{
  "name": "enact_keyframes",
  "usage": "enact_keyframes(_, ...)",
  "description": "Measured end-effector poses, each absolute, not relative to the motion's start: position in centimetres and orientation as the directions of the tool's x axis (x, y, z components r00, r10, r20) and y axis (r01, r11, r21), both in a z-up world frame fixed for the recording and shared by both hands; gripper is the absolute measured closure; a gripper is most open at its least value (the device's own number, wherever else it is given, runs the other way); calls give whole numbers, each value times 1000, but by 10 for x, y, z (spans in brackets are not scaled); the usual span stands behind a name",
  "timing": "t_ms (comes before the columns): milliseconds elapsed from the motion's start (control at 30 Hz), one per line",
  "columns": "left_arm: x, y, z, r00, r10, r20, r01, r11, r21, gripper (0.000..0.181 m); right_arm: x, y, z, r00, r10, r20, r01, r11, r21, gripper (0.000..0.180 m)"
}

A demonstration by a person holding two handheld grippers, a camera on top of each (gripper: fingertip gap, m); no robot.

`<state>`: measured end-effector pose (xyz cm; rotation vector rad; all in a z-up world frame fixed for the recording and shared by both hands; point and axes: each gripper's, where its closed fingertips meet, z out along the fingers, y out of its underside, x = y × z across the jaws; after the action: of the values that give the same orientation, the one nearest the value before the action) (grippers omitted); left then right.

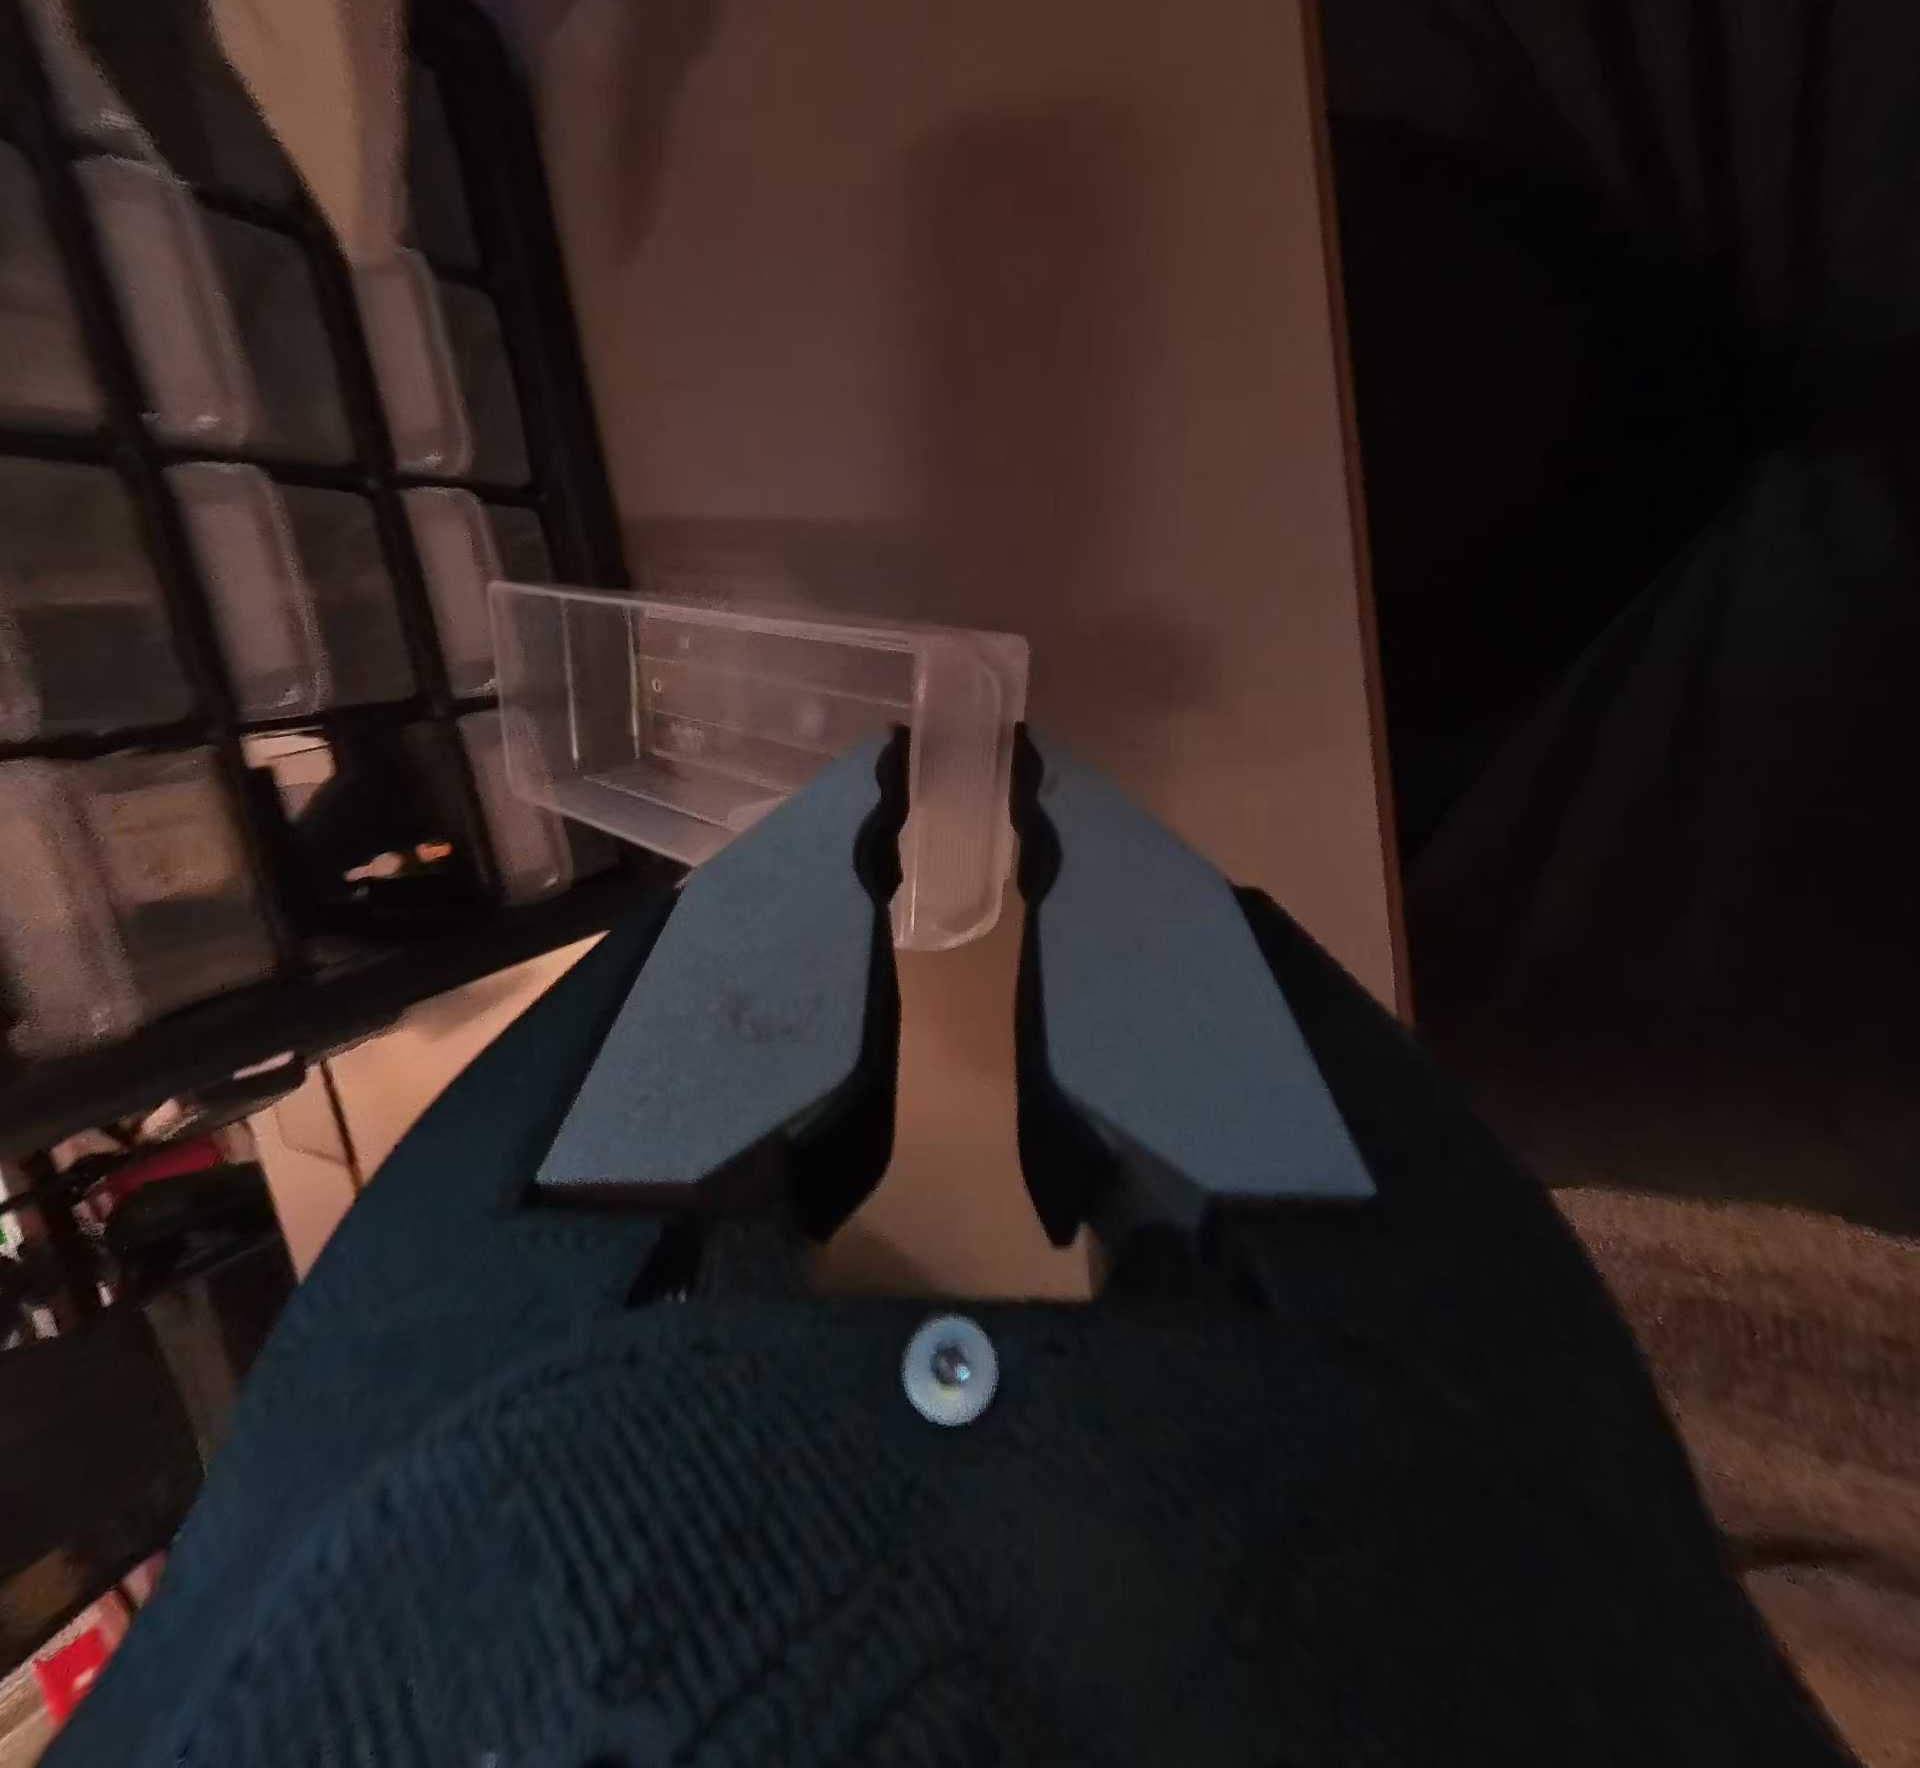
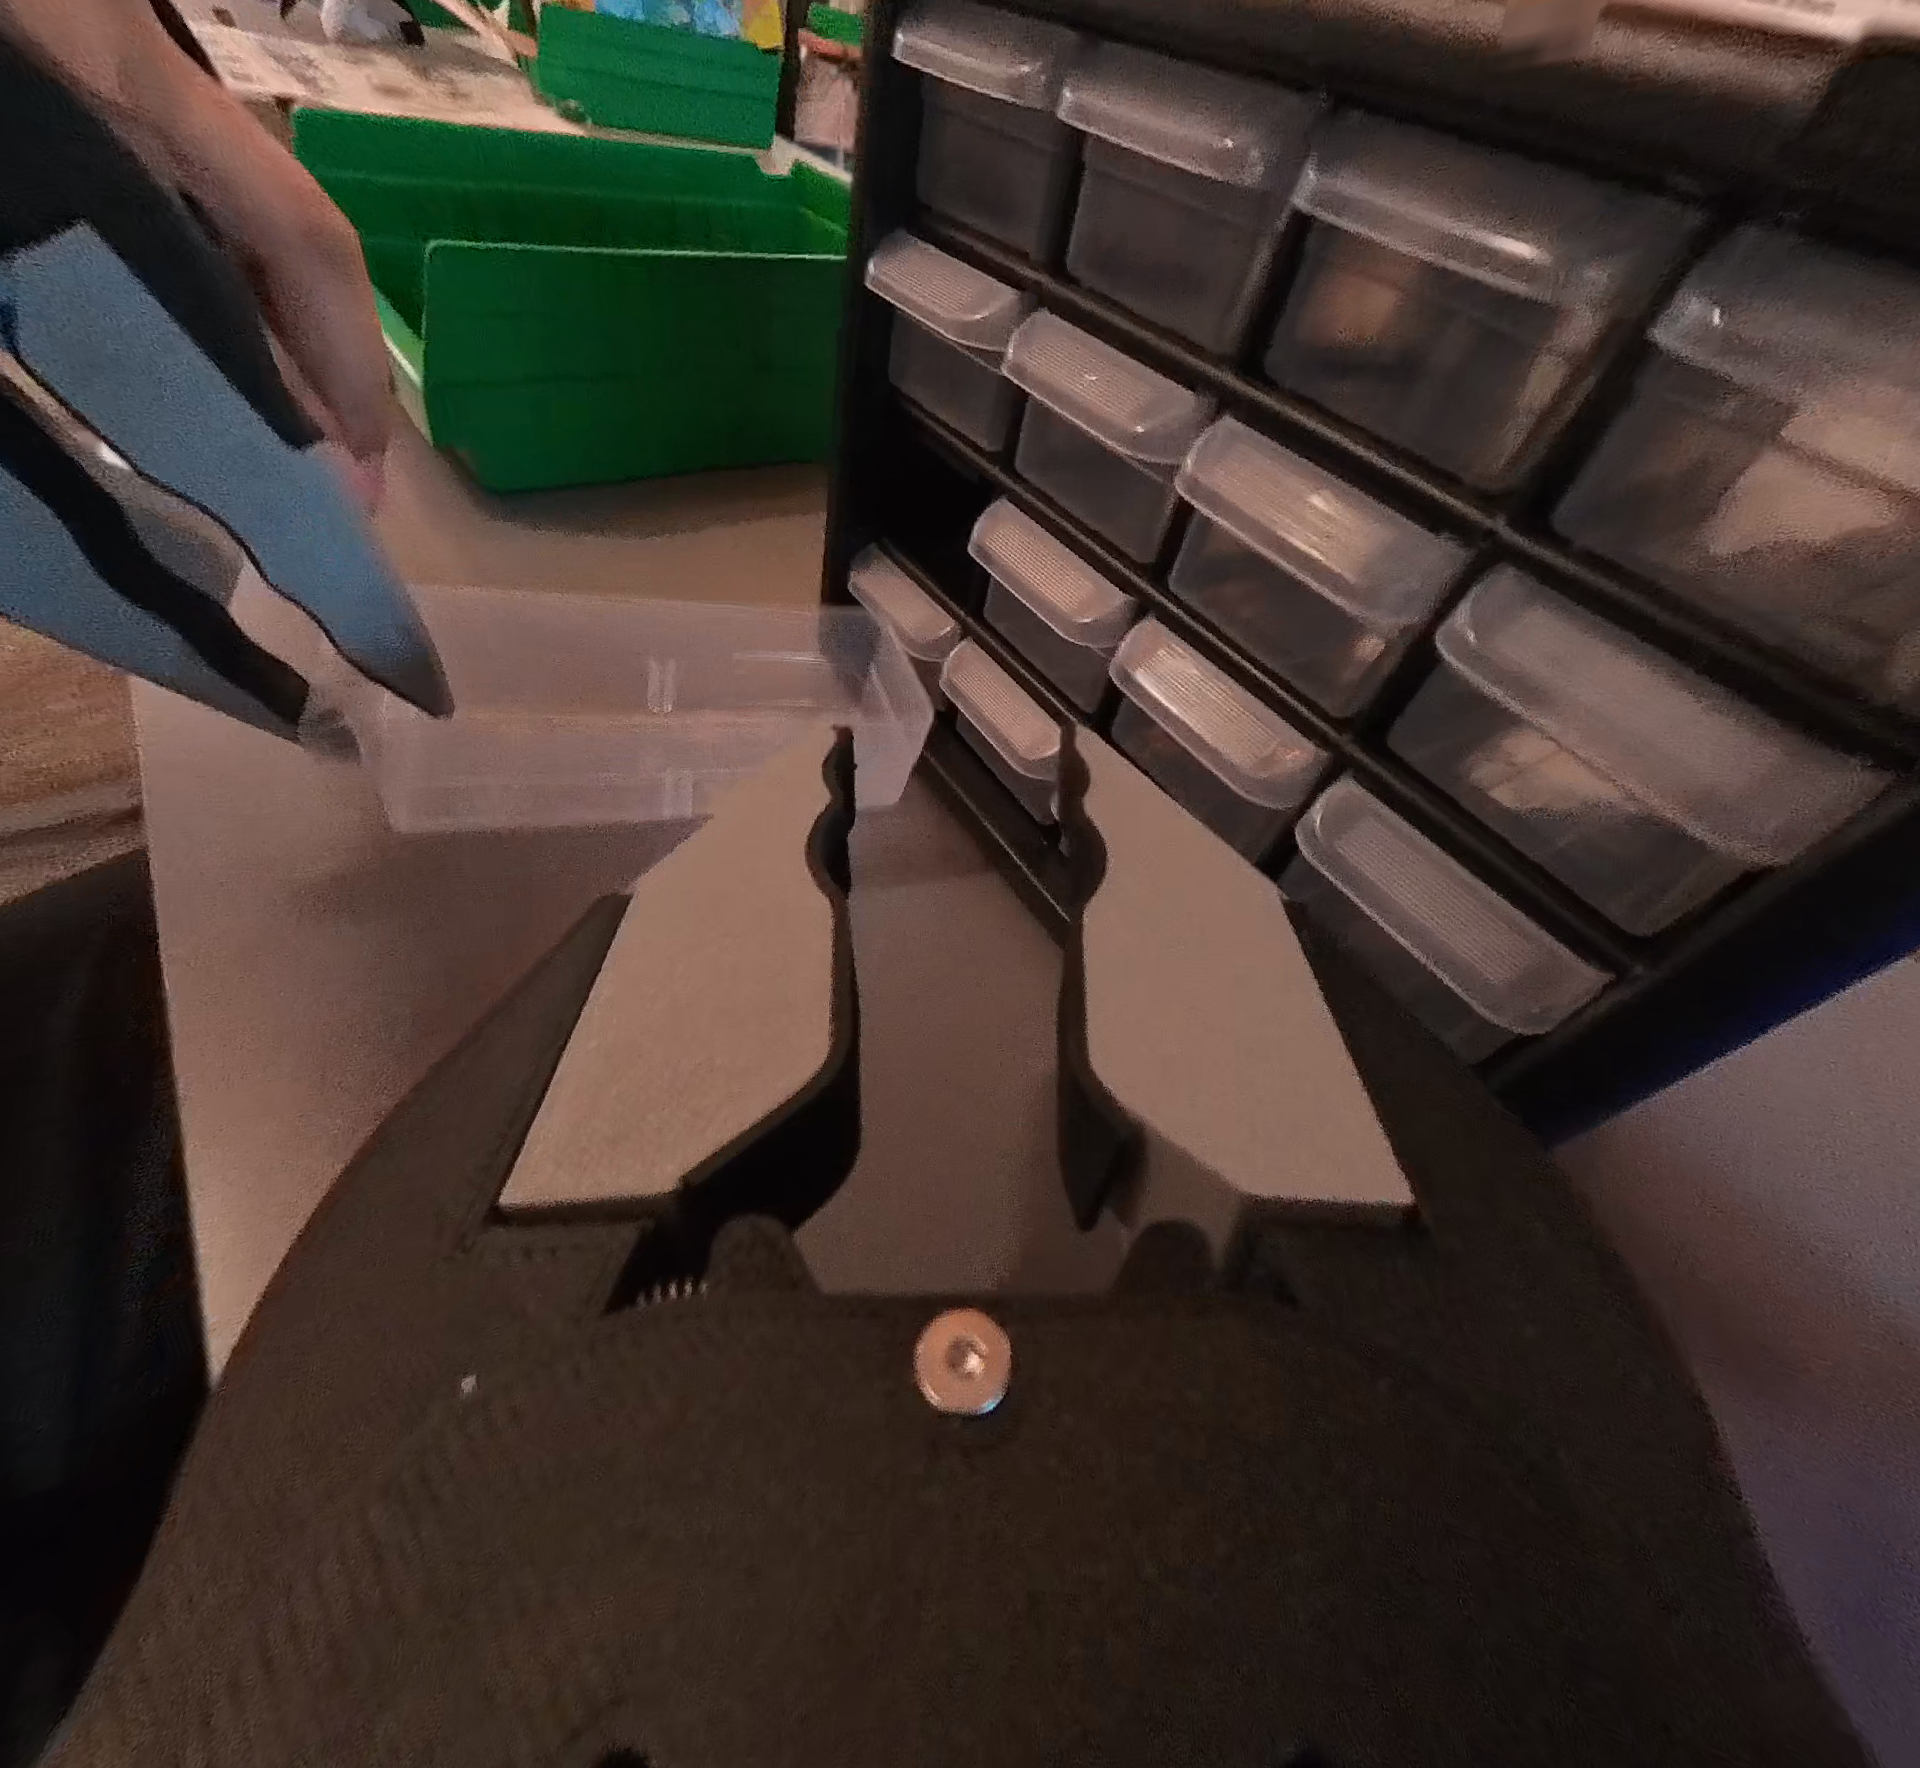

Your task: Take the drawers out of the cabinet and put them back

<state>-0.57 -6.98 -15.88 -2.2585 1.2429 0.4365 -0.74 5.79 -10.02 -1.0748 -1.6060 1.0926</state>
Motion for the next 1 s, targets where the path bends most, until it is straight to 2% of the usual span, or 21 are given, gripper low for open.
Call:
enact_keyframes(33, -5, -70, -151, 538, -665, -517, -842, -448, -300, 164, -6, 56, -94, -228, 950, 212, 181, 255, -950, 143)
enact_keyframes(267, -11, -70, -106, 632, -630, -451, -775, -499, -388, 164, -3, 54, 20, -191, 931, 313, 83, 333, -939, 147)
enact_keyframes(400, -19, -64, -100, 675, -617, -405, -737, -543, -402, 164, -26, 73, 64, -141, 933, 332, 163, 352, -922, 140)
enact_keyframes(533, -21, -62, -109, 733, -591, -337, -680, -623, -387, 164, -50, 89, 70, -125, 947, 297, 257, 320, -912, 138)
enact_keyframes(767, -33, -50, -107, 647, -578, -497, -752, -590, -293, 164, -65, 101, 47, -130, 947, 294, 333, 321, -887, 138)
enact_keyframes(1000, -69, -9, -123, 643, -473, -603, -728, -623, -287, 164, -61, 101, 28, -143, 959, 243, 342, 278, -897, 138)
